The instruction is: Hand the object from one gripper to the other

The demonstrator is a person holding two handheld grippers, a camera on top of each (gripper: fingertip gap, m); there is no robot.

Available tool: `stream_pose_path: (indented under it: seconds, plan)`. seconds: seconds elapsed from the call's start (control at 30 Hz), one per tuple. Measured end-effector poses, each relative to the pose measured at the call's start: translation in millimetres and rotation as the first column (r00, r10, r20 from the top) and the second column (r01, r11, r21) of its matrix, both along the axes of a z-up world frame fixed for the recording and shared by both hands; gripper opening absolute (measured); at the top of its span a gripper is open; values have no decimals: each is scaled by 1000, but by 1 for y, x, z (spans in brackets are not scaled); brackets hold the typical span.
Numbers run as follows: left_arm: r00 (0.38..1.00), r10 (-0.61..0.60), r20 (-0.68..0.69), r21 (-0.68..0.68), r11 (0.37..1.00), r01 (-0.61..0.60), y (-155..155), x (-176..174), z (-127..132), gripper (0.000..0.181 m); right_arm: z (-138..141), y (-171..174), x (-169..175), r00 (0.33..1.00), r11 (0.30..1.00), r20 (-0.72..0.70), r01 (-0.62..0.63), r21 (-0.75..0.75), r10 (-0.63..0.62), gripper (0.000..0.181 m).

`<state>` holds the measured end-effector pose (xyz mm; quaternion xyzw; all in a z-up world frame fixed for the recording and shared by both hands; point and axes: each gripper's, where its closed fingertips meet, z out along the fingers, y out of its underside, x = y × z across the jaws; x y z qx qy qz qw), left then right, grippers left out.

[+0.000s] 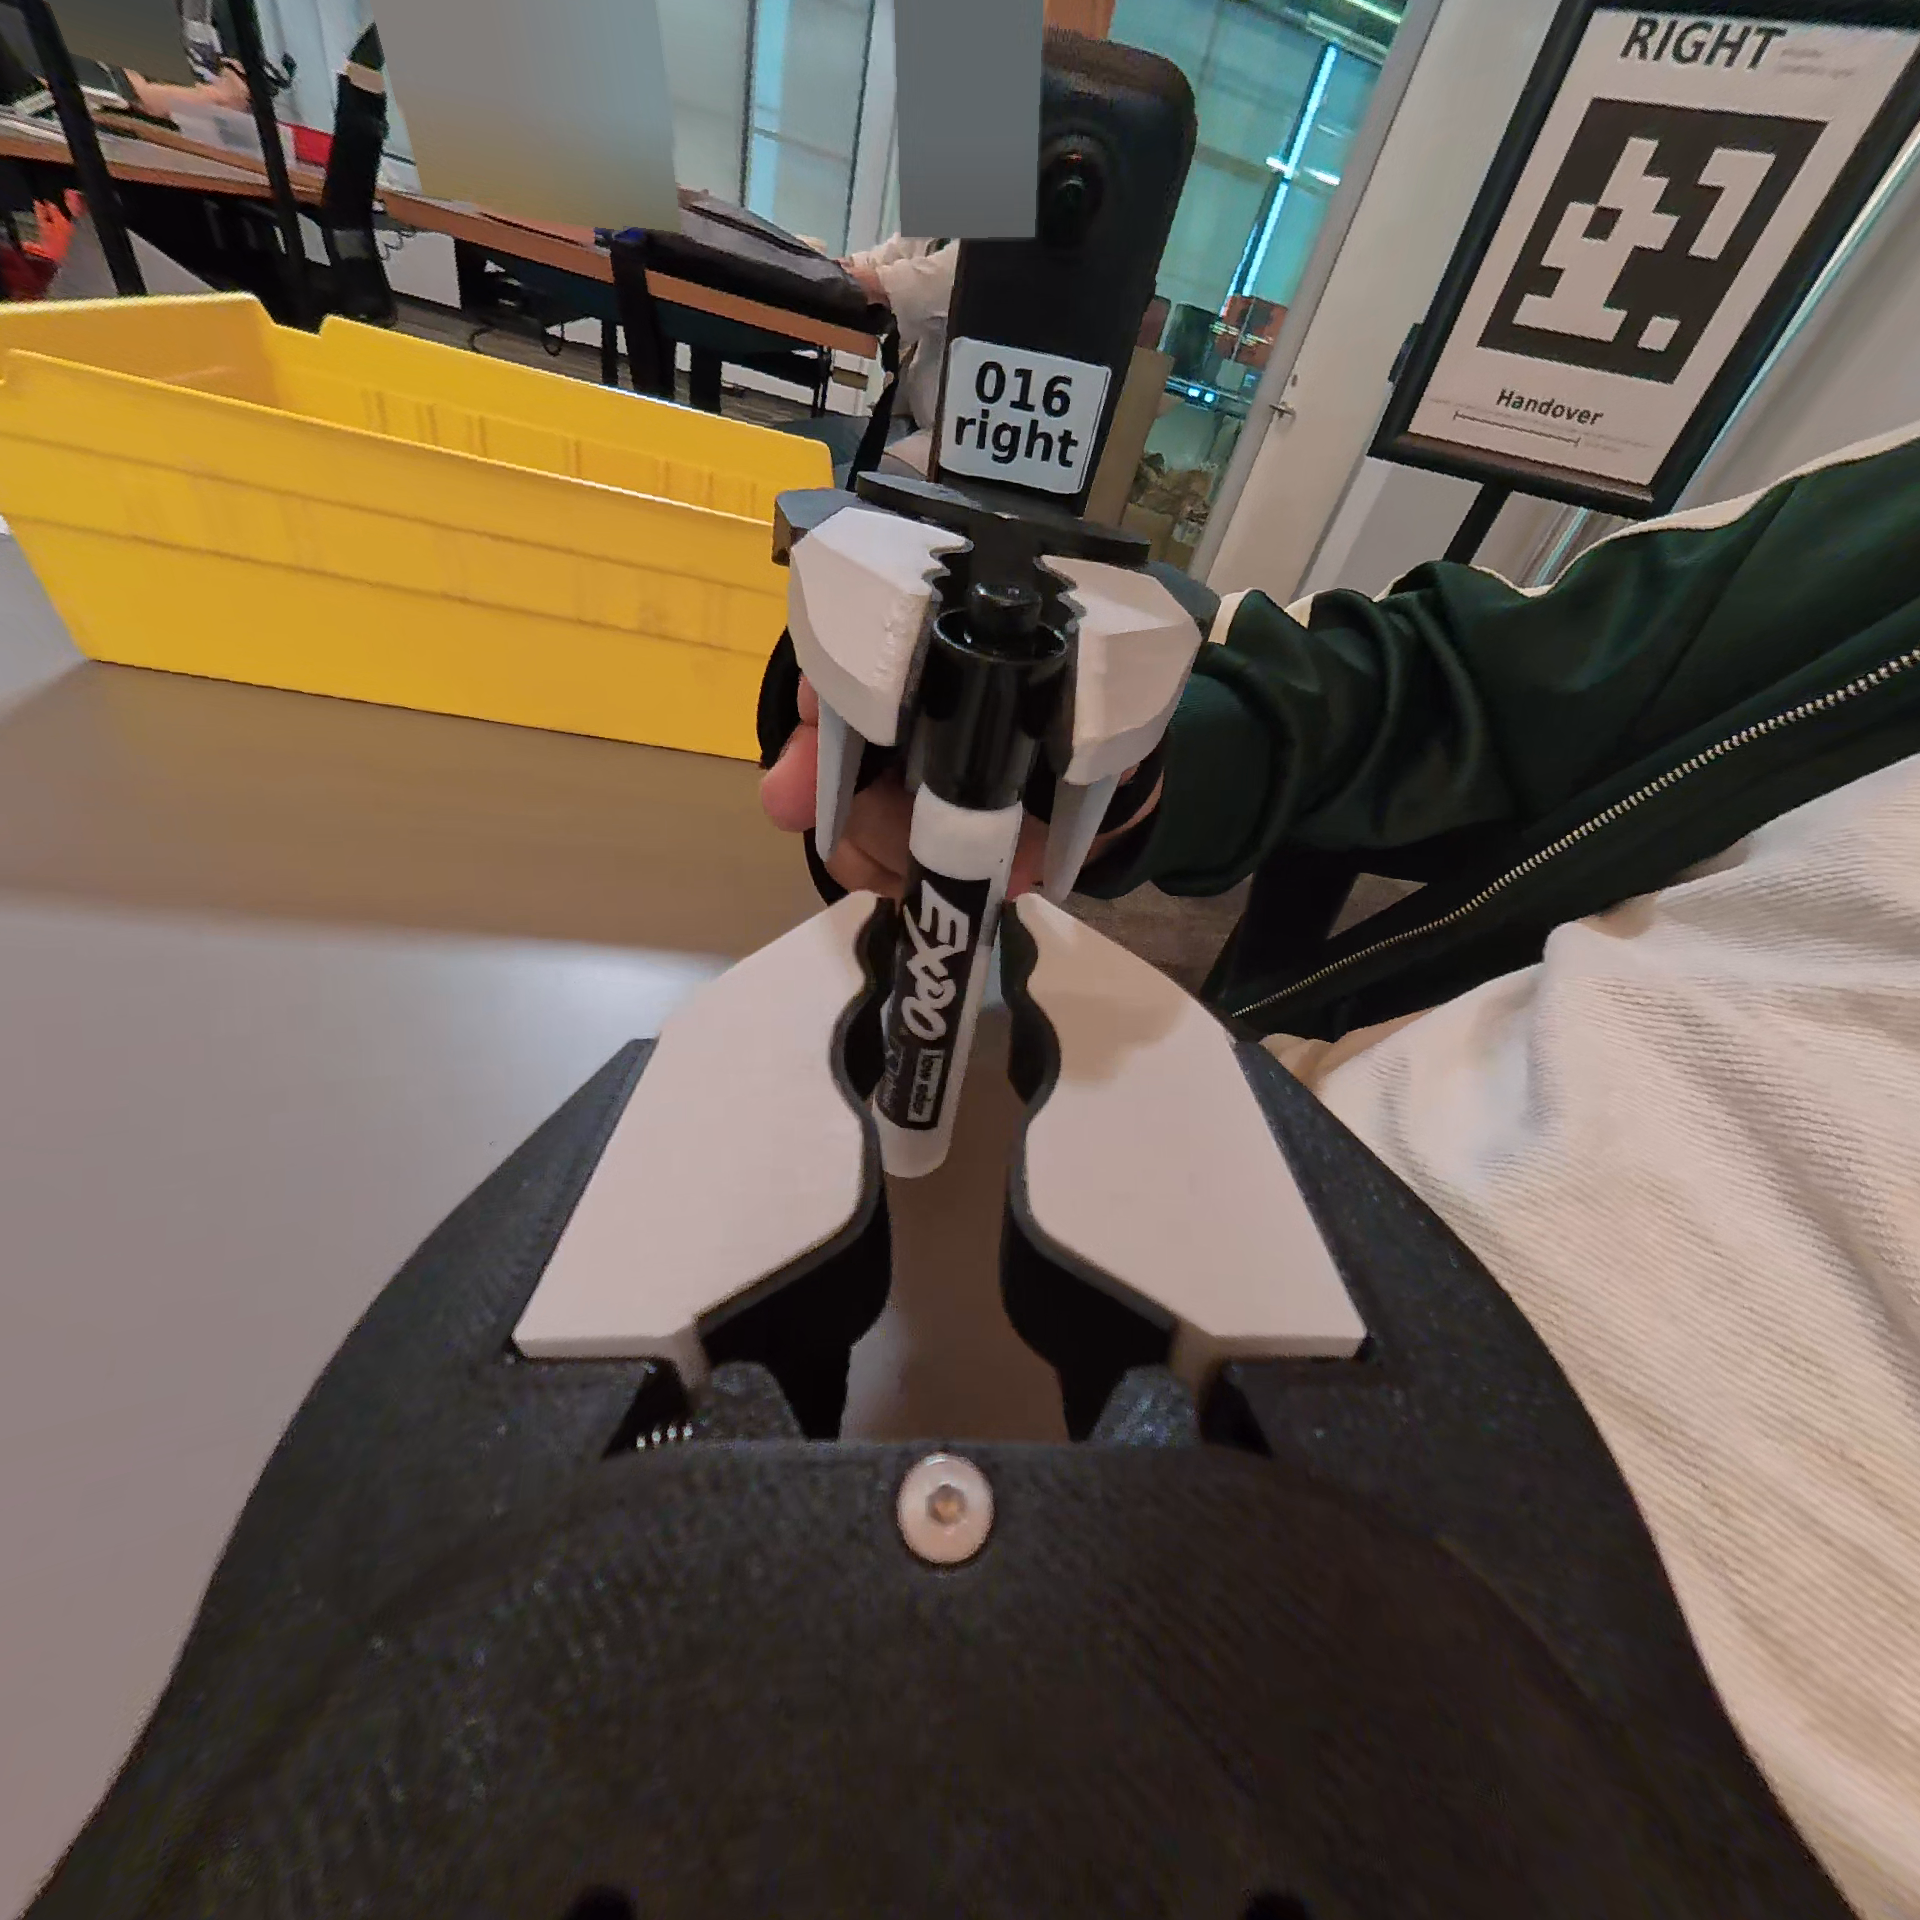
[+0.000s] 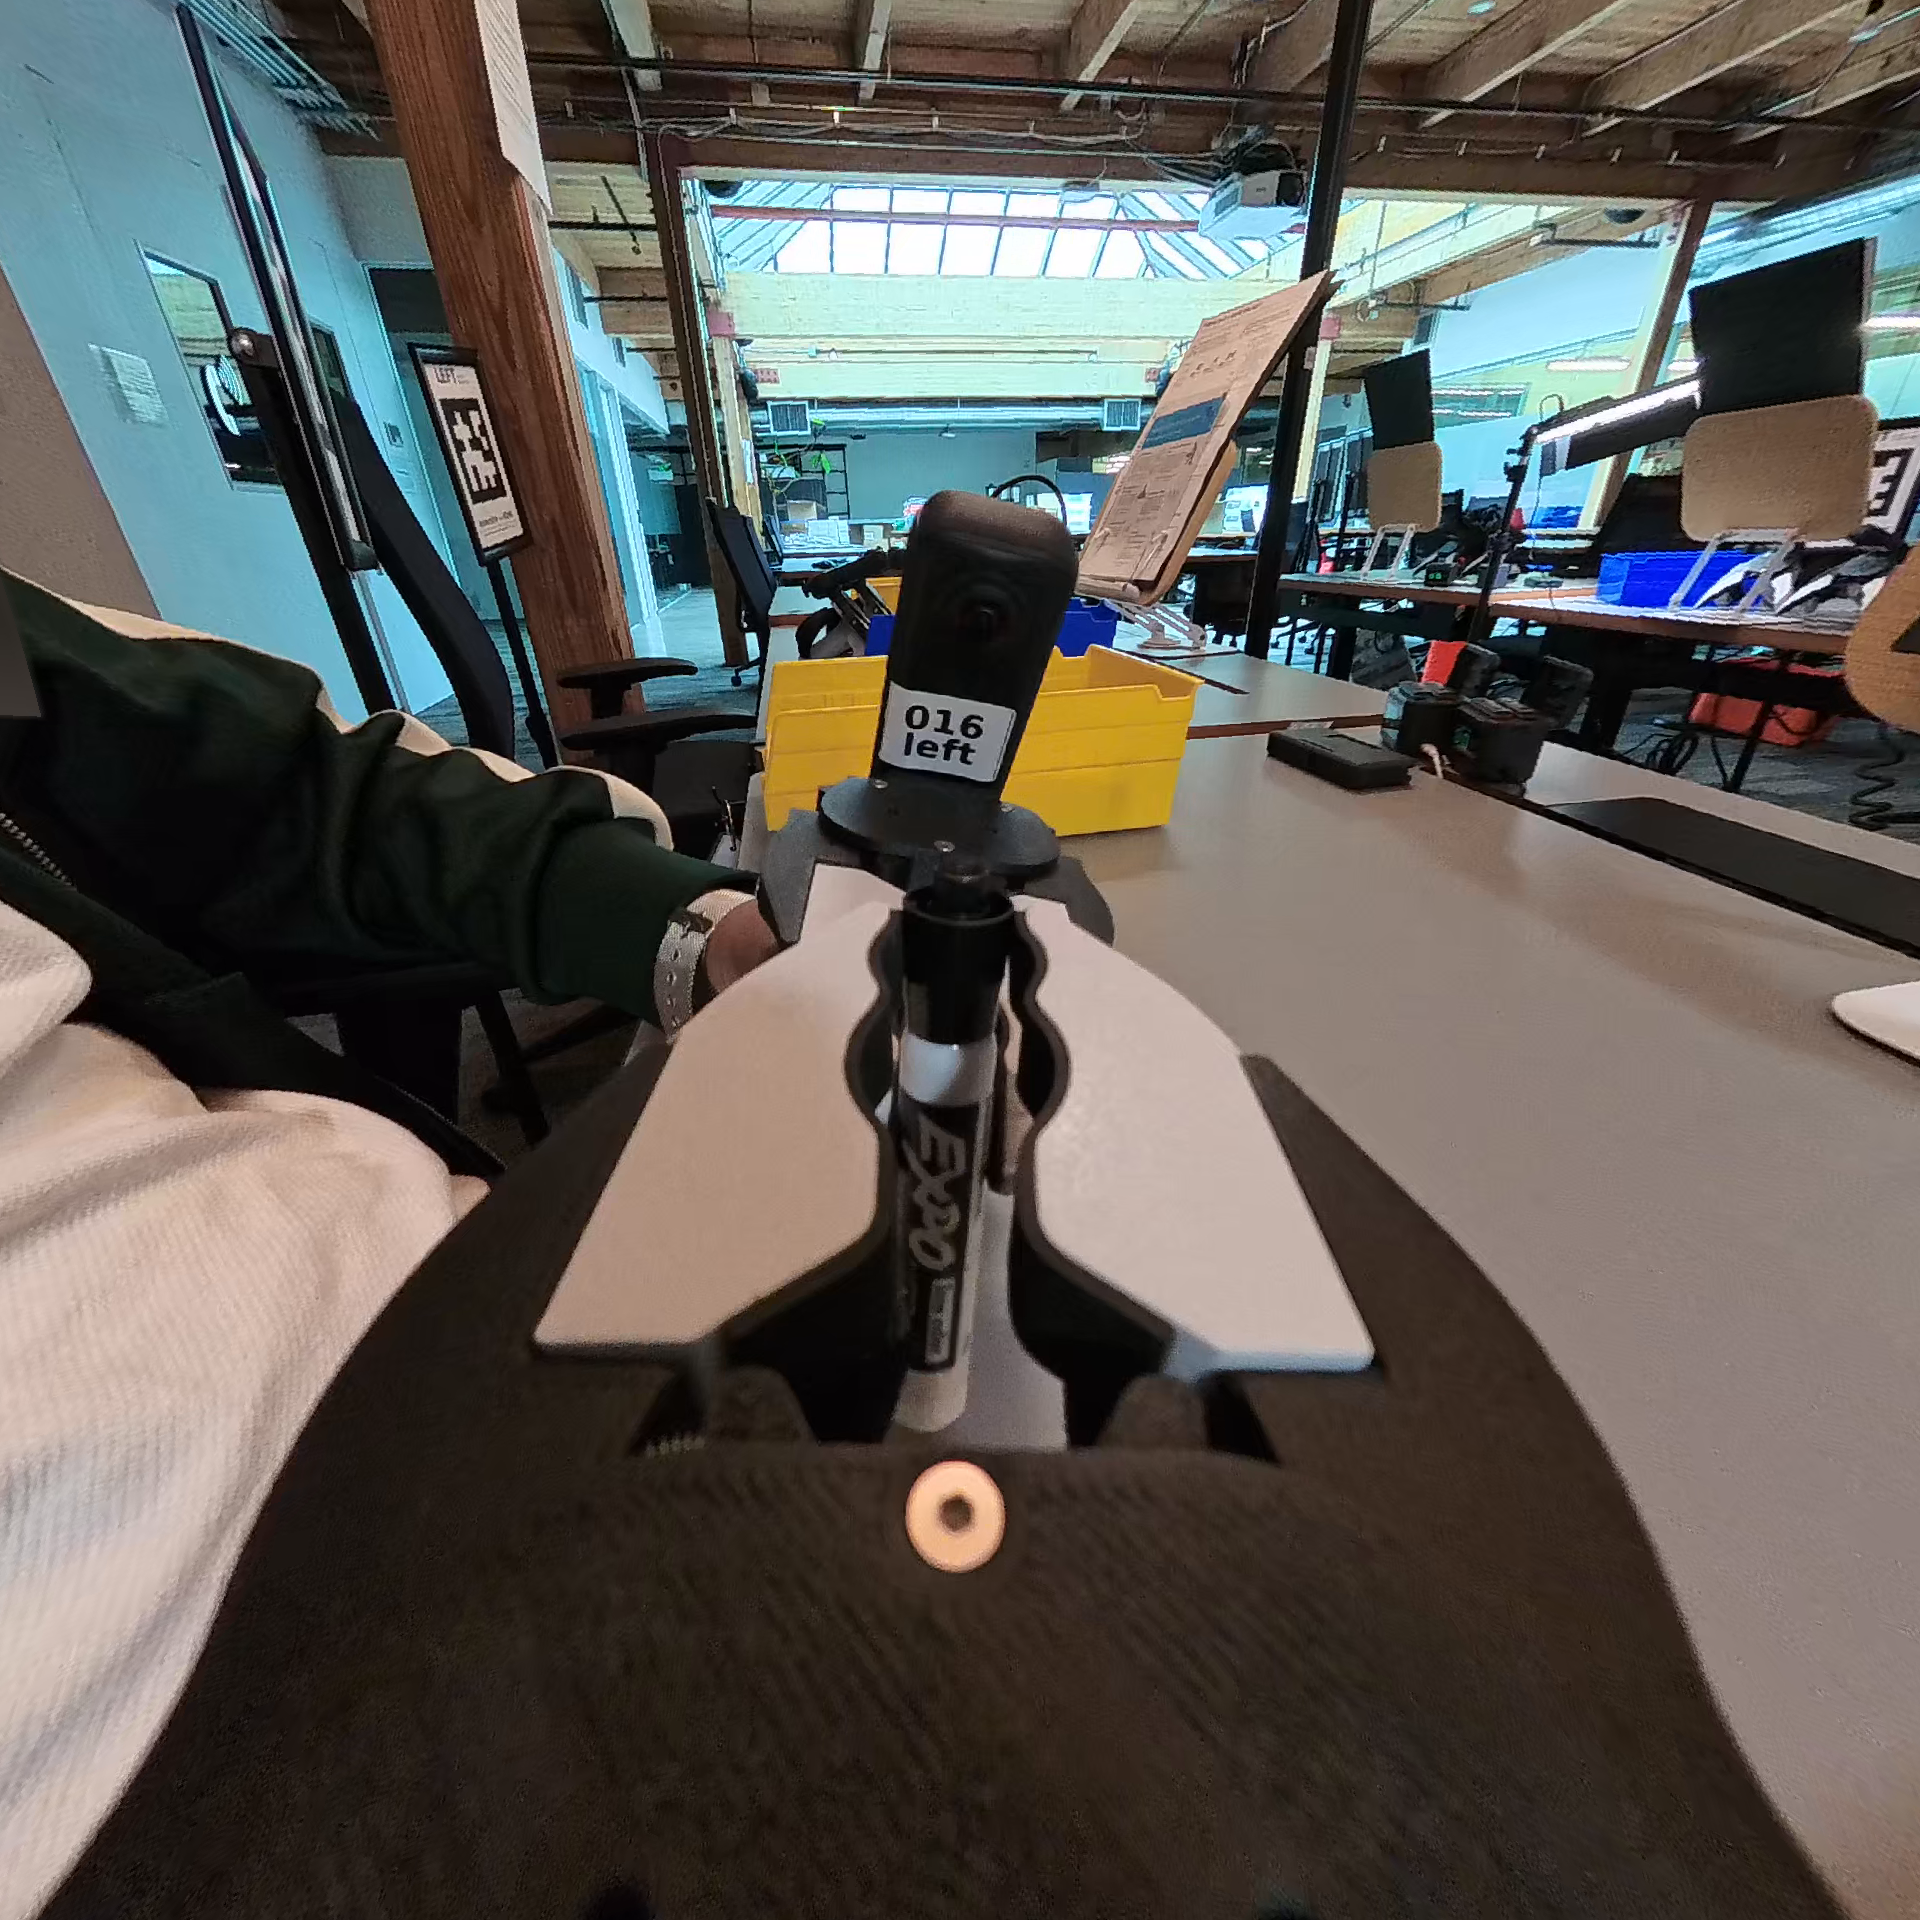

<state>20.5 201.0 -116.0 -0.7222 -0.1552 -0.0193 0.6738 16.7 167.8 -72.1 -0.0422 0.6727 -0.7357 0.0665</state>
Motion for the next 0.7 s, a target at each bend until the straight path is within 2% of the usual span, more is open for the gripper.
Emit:
stream_pose_path:
  seconds: [0.1,0.17,0.27,0.47,0.7]
  plan:
    - [1000,-1,1,-6,1000,1,0,0,0,17,2,1,-4,1000,1000,16,11,-14,-11,23]
    - [1000,6,-6,1,1000,-6,-1,0,3,17,6,2,-12,998,998,40,50,-41,-49,45]
    - [999,36,-15,29,999,-35,-6,-5,9,17,11,7,-23,993,993,82,88,-81,-81,56]
    - [993,112,-38,92,990,-108,-24,-15,25,17,-5,7,-33,988,994,112,105,8,-105,44]
    - [986,152,-68,91,985,-145,-33,-19,30,17,-26,-4,-16,997,992,78,18,126,-28,30]
